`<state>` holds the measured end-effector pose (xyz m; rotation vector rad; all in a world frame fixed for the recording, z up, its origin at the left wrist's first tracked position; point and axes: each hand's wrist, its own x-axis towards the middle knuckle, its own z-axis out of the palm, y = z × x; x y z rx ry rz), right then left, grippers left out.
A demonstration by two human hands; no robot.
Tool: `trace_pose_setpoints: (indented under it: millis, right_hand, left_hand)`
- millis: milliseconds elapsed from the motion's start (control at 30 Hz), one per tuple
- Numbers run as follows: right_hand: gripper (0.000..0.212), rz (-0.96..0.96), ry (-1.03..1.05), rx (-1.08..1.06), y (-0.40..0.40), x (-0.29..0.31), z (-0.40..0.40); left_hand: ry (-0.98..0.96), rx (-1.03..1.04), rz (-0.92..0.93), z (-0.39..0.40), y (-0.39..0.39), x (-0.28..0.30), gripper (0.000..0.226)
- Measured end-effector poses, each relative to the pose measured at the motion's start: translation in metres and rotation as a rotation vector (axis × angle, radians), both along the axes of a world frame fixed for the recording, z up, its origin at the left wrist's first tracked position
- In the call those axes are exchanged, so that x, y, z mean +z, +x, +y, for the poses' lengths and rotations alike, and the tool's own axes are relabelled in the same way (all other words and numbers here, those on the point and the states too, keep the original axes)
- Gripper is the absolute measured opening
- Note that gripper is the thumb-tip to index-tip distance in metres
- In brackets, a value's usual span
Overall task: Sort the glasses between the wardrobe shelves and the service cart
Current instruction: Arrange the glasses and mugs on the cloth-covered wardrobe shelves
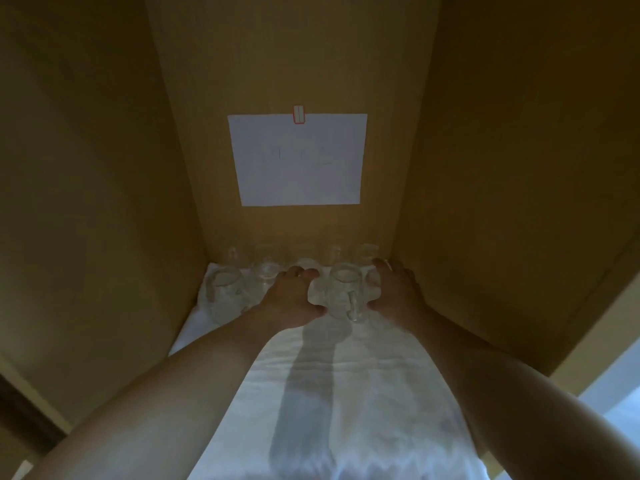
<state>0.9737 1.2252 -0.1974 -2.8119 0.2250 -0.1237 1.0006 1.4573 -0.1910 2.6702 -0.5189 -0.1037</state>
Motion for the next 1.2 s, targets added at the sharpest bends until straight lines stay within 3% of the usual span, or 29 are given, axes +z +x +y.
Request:
trace_pose_setpoints:
  millis: [333,667,1200]
  right_hand:
    - [0.092,-0.081,-0.029,-0.084,-0.042,-0.001,0.025]
    - [0.091,0.028,-0.120,-0.128,-0.097,-0.019,0.041]
    - [0.083,-0.026,-0.182,0.175,-0.160,0.007,0.046]
  left_hand:
    - [-0.014,-0.094,0.009,0.001,-0.015,-0.005,0.082]
    - [0.081,-0.185,-0.029,0.006,-0.053,-0.023,0.084]
    - [0.118,0.073,-0.103,0.015,-0.164,0.016,0.082]
